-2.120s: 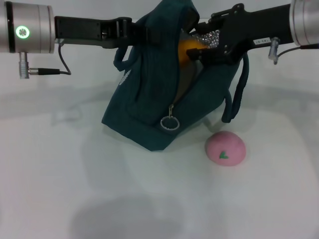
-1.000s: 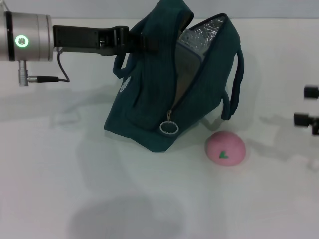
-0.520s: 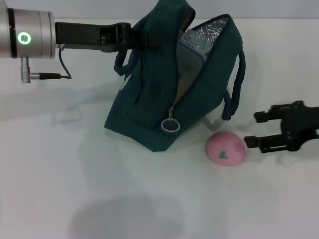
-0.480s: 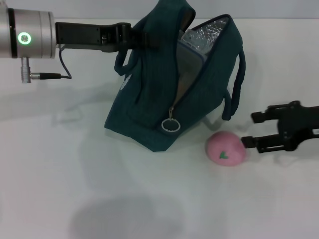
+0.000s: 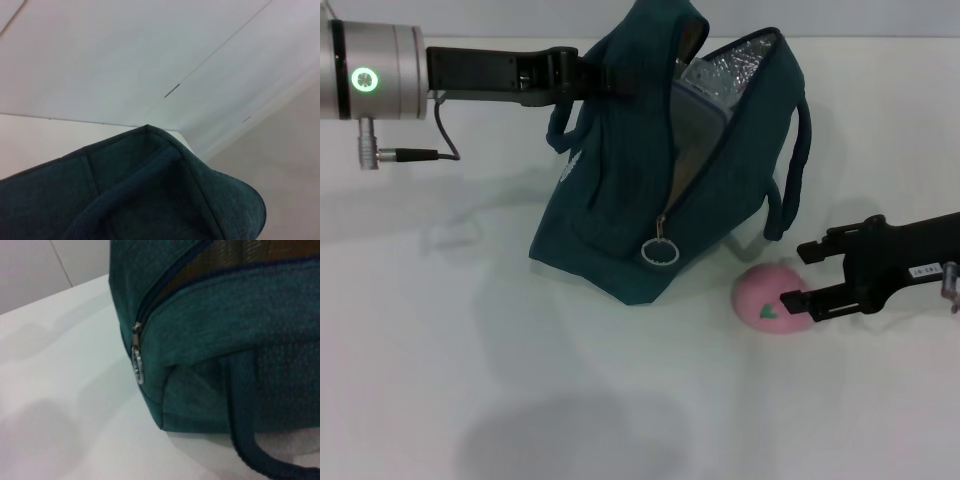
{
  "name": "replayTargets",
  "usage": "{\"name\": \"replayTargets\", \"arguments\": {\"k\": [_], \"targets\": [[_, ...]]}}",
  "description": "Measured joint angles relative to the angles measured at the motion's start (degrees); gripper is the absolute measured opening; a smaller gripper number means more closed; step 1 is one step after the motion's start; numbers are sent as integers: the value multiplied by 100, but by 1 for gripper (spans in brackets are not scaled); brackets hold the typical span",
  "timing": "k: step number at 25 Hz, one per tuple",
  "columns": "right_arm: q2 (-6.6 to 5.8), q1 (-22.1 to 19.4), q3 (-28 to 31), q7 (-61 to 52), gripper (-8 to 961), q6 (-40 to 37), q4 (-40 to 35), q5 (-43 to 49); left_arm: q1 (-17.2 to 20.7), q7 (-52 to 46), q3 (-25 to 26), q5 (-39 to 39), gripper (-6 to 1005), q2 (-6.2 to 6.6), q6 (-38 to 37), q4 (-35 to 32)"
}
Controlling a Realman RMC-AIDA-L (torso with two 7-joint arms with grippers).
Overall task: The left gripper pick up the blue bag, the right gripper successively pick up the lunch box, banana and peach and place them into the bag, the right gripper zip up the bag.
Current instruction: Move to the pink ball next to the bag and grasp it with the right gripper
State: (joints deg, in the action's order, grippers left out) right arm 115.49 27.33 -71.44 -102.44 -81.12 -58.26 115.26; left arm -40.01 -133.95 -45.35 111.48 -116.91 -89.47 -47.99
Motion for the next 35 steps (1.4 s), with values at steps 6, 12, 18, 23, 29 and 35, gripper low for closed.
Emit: {"name": "replayTargets", "arguments": {"k": [6,12,18,23,29,35], "targets": [[-1,24,-136,-84,626,21,41,110,-22,0,0,-2,54,0,-5,0],[-2,50,-145,-175,606,8,41,222,-38,0,0,-4,54,-4,-19,0],[-20,2,55,-177,351,-25,21,216,-37,1,0,-4,53,-7,-29,0],[-33,-60,933,-51,113,-481,35,159,-34,0,-9,-5,54,-8,-29,0],[-62,-111,2207,242,40,-1352,183,27,-37,1,-6,-5,54,-17,-26,0],[-78,-92,2338,462,30,-1401,472,2,-45,50,-2,-5,53,-14,-17,0]]}}
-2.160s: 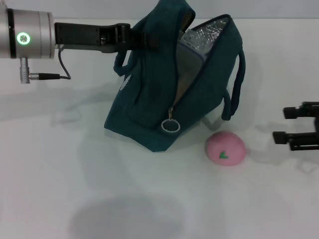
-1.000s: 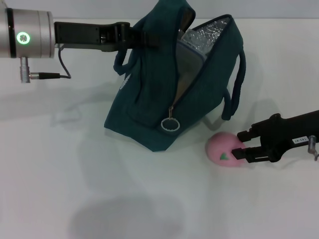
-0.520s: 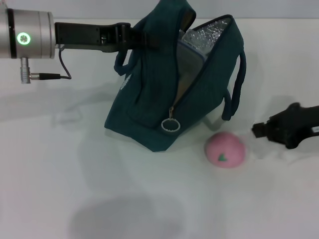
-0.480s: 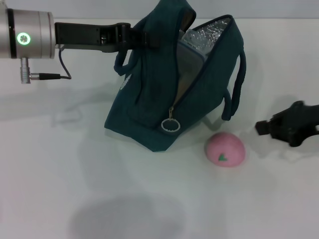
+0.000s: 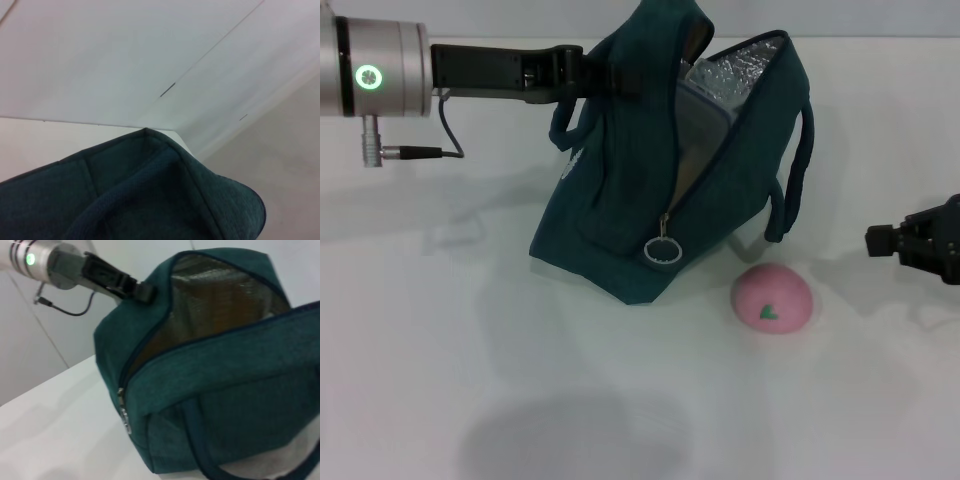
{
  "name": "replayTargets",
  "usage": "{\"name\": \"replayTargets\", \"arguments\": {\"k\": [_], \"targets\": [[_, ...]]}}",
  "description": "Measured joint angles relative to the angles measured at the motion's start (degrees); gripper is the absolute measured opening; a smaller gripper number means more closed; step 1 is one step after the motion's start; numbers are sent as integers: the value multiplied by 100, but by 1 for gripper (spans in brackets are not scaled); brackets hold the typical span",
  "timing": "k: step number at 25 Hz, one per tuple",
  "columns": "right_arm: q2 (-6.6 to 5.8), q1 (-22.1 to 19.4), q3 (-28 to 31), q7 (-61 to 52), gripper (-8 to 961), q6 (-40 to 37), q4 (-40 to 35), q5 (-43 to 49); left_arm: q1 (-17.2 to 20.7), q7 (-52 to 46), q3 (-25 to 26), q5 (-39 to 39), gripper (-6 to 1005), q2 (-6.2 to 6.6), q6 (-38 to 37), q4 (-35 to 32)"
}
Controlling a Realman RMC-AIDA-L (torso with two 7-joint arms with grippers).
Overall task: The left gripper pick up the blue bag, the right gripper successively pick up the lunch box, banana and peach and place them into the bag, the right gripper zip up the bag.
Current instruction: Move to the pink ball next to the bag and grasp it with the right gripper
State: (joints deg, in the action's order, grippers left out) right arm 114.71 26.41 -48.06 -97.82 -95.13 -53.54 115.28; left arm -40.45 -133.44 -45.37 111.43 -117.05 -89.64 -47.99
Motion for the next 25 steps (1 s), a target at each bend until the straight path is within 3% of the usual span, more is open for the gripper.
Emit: {"name": "replayTargets", "arguments": {"k": [8,11,18,25], "targets": [[70,27,-389,323,100,153,62,3,-7,3,2,1,53,7,7,0],[76,39,-1076,327,218,619,70,-7,-7,3,2,1,53,7,9,0],[105,105,-1905,328,538,1241,29,-10,-7,10,2,2,53,7,9,0],[115,207,-2239,329,722,1530,12,-17,-6,27,2,1,54,15,11,0]]}}
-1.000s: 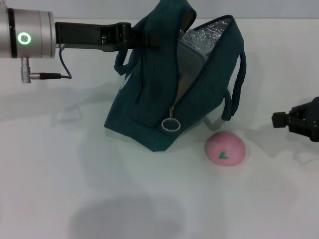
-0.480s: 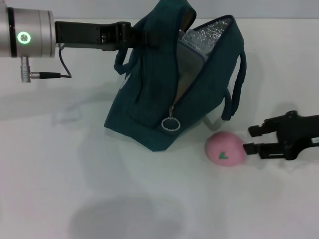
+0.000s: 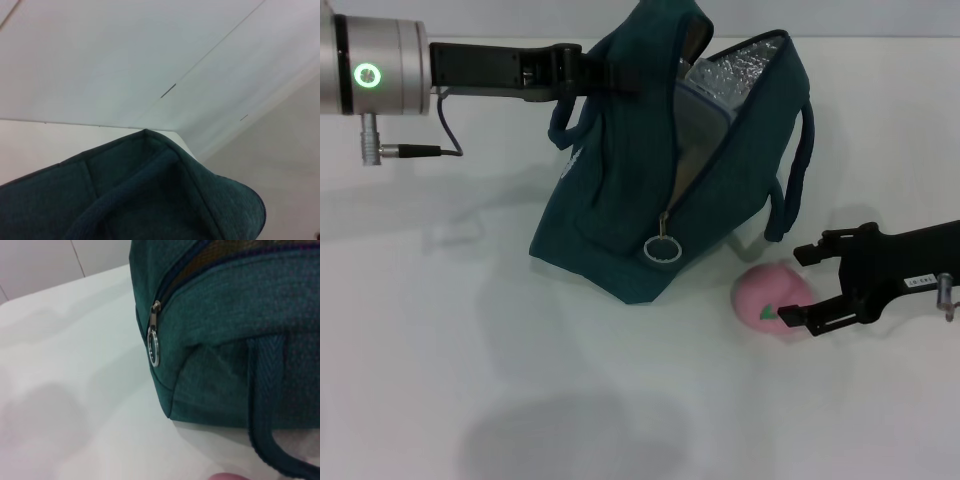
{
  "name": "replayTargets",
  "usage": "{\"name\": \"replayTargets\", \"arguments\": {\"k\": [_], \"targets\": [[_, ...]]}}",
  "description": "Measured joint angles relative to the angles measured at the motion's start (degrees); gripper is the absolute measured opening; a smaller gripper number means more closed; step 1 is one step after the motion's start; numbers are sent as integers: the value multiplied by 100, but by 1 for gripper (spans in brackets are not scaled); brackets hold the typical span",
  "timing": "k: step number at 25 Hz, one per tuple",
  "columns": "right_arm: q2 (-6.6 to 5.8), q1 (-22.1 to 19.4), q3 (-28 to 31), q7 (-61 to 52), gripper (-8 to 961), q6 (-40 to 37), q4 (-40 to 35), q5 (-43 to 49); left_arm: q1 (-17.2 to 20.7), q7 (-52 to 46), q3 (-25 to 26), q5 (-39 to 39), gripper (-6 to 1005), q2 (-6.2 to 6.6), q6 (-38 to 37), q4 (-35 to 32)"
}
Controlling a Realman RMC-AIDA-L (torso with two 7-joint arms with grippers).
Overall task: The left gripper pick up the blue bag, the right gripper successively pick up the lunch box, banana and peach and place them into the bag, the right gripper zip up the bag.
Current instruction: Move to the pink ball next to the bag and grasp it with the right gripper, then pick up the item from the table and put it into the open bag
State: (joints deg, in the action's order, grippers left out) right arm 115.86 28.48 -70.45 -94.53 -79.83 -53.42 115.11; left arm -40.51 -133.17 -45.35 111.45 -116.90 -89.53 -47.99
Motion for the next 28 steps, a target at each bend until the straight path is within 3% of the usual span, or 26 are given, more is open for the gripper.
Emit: {"name": "replayTargets", "arguments": {"k": [7,12,23,28], "targets": [[8,78,-166,-61,885,187,77,1,0,35,0,-1,54,1,4,0],[-2,89,-179,-151,815,201,84,11,0,46,0,-4,53,1,7,0],[-31,35,-58,-214,357,205,87,11,0,46,0,-9,54,-6,7,0],[-43,-15,253,-215,263,20,85,0,0,46,0,-10,54,-8,6,0]]}}
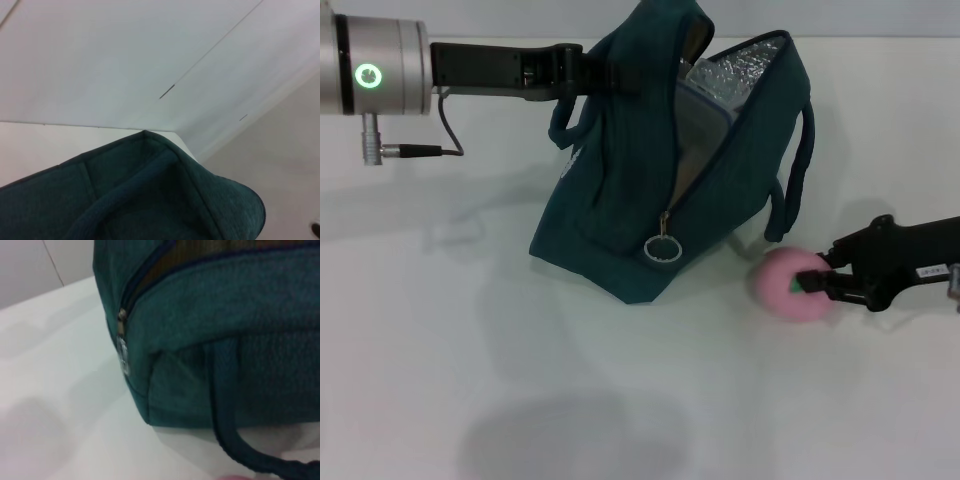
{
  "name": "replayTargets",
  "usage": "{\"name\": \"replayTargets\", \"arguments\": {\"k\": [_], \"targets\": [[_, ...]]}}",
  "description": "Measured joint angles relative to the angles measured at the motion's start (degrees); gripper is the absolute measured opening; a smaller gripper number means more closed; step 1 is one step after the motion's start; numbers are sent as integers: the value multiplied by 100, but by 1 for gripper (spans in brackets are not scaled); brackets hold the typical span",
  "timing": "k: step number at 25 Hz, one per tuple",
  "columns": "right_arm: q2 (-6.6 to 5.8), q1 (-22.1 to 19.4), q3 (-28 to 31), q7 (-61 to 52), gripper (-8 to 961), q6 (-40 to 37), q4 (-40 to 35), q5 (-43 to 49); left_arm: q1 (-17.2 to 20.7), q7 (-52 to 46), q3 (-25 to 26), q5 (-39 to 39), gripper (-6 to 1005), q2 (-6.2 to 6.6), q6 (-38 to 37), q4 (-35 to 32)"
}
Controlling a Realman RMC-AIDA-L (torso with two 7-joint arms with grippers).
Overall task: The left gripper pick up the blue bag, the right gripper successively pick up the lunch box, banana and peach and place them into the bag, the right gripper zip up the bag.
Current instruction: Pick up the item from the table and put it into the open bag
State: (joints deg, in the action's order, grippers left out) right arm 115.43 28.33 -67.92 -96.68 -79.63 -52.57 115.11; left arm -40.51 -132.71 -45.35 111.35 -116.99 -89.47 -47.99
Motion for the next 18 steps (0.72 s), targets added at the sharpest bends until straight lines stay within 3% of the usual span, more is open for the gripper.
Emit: {"name": "replayTargets", "arguments": {"k": [5,8,11,14,18], "targets": [[-33,5,725,120,192,-1140,75,-249,0,0,0,-1,54,-13,0,0],[-81,64,1374,296,170,-2245,155,-670,0,0,0,0,54,-22,0,0],[-98,59,1811,536,148,-2838,159,-1290,0,0,-1,-5,54,-37,-7,0],[-37,-11,2038,1047,126,-2755,175,-1950,0,-1,-9,-18,53,-49,-27,0],[31,15,1866,2256,93,-2054,660,-2826,0,-9,-43,-93,53,-64,-56,0]]}}
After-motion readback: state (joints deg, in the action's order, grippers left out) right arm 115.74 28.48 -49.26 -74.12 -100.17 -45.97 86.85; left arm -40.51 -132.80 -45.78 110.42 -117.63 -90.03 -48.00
